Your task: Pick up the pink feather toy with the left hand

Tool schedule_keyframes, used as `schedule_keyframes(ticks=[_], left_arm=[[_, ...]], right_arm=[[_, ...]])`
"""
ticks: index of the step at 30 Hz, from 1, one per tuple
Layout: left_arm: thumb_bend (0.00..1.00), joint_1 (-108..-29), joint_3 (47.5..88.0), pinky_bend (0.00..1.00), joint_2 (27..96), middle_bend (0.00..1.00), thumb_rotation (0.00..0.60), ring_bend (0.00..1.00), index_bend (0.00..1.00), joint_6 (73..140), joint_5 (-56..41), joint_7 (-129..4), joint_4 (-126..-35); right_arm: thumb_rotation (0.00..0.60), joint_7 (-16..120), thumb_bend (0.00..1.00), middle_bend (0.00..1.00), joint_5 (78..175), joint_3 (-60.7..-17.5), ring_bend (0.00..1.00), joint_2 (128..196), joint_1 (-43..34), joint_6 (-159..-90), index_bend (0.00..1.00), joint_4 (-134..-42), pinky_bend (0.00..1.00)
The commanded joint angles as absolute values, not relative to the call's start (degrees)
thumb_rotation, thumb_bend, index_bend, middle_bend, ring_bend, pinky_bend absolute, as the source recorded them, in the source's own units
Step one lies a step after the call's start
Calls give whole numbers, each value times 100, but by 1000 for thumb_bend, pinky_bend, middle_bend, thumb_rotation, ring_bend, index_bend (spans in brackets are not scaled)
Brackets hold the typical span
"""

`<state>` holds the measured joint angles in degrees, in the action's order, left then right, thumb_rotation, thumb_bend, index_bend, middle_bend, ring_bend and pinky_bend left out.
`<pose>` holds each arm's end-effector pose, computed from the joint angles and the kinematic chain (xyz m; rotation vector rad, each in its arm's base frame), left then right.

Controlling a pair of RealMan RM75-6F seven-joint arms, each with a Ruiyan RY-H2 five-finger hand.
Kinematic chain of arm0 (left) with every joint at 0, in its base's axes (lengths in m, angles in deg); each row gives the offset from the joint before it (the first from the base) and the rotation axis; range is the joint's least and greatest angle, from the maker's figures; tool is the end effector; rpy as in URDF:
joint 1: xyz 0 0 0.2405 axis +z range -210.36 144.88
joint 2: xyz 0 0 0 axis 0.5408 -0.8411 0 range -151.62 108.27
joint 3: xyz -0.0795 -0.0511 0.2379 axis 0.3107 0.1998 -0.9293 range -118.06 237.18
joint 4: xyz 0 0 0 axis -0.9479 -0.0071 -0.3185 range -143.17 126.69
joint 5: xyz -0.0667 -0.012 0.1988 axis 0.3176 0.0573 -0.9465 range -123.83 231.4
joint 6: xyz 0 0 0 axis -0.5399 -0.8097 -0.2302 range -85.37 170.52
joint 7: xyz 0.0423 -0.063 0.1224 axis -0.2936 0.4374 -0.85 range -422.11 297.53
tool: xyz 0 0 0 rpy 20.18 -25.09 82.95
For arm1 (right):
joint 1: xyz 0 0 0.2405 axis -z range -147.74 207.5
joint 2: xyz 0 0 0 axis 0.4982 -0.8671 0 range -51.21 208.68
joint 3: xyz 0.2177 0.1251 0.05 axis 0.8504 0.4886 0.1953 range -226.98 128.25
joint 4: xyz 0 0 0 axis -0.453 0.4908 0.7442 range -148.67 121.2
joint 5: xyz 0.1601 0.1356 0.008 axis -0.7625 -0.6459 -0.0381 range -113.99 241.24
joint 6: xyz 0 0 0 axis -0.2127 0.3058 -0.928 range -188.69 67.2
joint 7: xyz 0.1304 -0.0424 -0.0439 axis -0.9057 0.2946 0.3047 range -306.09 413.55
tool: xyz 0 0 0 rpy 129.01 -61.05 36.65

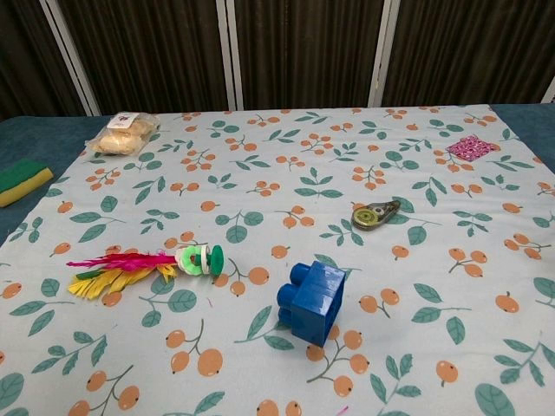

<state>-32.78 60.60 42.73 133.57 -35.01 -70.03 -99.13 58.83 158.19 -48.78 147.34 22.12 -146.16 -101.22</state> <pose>-0.3191 0.1479 0.1662 -1.3872 -0.7650 -0.7923 -0.2946 -0.1868 0.1282 1.5859 -0.7502 0.9277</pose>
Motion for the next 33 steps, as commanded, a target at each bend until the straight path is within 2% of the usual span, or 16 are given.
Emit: schedule_keyframes(ticks=[1,20,23,33], left_arm=[[54,-3278,6060,0,4273,0,600,0,0,13358,-3503,-7005,-9912],[55,-3345,6045,0,4291,0,600,0,4,13181,-3455,-6996,-10008],[92,-3423,6074,0,4329,0,600,0,55,13065,-3426,-7035,-10102],[181,-3967,6262,0,4854,0,600,0,360,12367,-3267,-7846,-10171]], right_arm=[[600,5886,85,0,15819,-4878,0,14733,2213,-14617,0,-10123,0],[600,5884,84,0,15787,-4878,0,14711,2228,-14615,0,-10147,0],[600,5875,83,0,15811,-4891,0,14701,2237,-14632,0,-10146,0],[600,5815,85,0,15839,-4901,0,14687,2239,-14646,0,-10148,0]])
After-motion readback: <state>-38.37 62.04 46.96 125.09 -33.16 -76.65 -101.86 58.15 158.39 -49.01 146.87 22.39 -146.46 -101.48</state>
